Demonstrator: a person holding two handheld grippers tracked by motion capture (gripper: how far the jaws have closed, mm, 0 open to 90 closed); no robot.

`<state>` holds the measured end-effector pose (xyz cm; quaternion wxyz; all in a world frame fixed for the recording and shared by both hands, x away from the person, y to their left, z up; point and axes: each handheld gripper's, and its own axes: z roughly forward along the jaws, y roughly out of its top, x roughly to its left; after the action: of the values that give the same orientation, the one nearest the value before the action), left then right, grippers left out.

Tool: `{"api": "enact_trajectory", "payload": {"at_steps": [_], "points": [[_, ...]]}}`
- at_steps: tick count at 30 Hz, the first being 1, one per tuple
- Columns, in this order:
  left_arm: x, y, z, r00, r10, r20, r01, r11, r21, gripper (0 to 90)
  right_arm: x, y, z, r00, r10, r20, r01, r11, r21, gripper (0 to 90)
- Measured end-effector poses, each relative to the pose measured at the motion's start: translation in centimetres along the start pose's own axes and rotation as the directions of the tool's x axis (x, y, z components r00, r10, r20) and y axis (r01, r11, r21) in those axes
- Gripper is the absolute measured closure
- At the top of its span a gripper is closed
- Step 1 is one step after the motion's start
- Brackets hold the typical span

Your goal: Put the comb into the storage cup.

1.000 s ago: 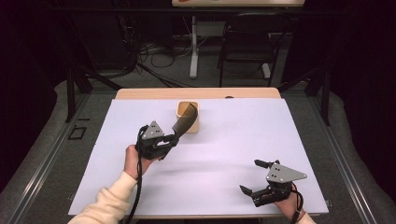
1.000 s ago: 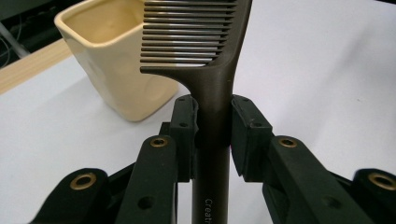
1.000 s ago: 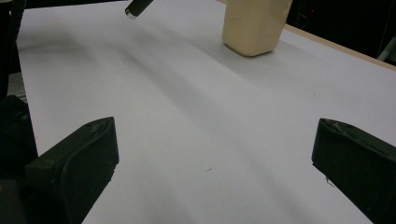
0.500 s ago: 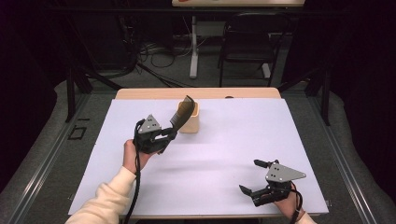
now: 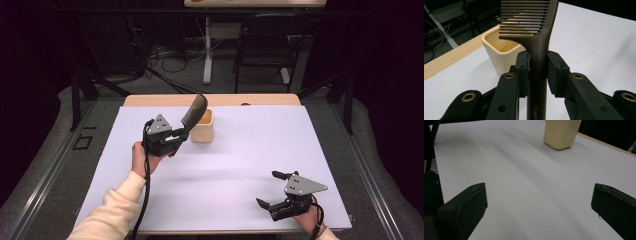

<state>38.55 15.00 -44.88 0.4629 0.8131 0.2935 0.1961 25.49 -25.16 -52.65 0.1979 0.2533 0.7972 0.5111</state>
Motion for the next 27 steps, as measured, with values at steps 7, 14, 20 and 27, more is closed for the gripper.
{"api": "enact_trajectory", "payload": {"at_steps": [7,14,20,27], "points": [[0.2,0.7,0.4,1.0000,0.004,-0.004,-0.004,0.9999,-0.012,72.4,0.0,0.0,0.0,1.0000,0.000,-0.006,0.000,1.000,-0.001,0.0],[0.7,1.8,0.7,0.9997,0.003,-0.023,-0.004,0.9994,-0.035,72.4,0.0,0.0,0.0,1.0000,-0.004,-0.006,0.004,1.000,0.001,0.0],[1.1,2.5,1.1,0.9991,0.007,-0.041,-0.009,0.9993,-0.036,72.4,0.0,0.0,-0.1,1.0000,-0.005,-0.005,0.005,1.000,-0.005,0.0],[1.7,3.0,1.3,0.9986,0.007,-0.052,-0.010,0.9987,-0.051,72.4,0.0,0.0,0.0,1.0000,-0.002,-0.008,0.002,1.000,0.001,0.0]]}}
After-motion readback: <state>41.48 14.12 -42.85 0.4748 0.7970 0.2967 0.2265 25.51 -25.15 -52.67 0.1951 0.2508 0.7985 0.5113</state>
